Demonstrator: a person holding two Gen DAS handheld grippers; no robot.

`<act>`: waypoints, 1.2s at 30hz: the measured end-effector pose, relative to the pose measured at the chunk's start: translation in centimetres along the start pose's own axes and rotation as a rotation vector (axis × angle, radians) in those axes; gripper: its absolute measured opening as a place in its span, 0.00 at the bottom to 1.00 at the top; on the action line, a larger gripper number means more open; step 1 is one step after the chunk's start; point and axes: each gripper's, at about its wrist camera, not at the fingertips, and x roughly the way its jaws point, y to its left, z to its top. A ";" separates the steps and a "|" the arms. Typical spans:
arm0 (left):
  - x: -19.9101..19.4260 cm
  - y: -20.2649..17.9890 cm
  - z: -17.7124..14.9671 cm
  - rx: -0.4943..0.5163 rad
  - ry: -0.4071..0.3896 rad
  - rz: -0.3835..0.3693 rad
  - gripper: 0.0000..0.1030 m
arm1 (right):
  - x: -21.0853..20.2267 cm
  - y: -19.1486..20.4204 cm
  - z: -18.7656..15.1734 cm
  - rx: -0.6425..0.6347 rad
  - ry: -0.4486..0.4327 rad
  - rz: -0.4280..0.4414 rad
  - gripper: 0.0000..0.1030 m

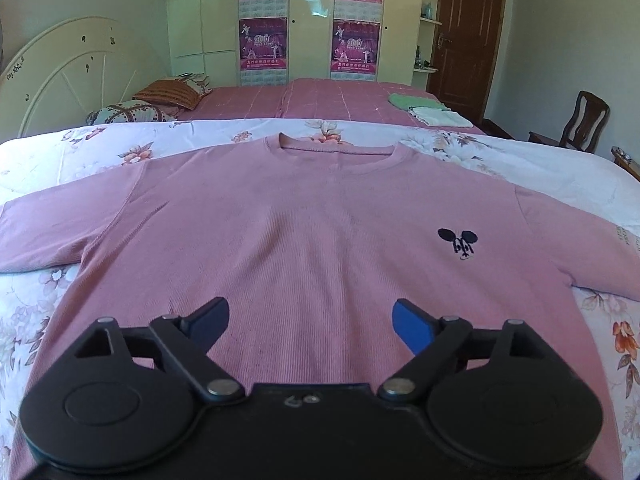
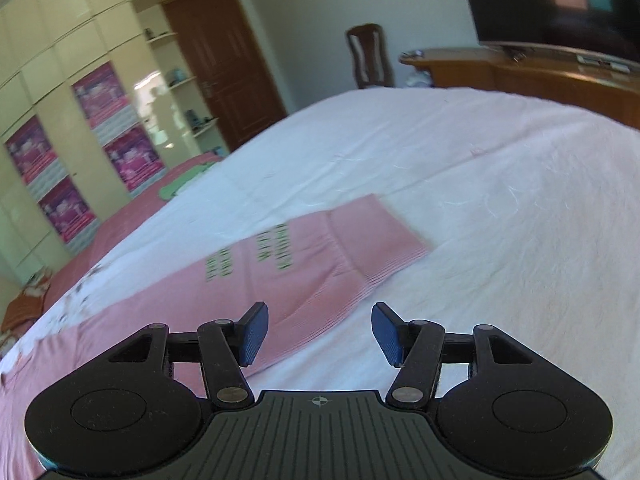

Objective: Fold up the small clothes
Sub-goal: 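Grasp the green-printed sleeve cuff with the right gripper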

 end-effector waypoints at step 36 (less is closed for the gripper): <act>1.5 11.9 2.1 -0.063 0.040 0.020 0.80 | -5.7 18.6 -6.0 -0.394 -0.019 0.350 0.07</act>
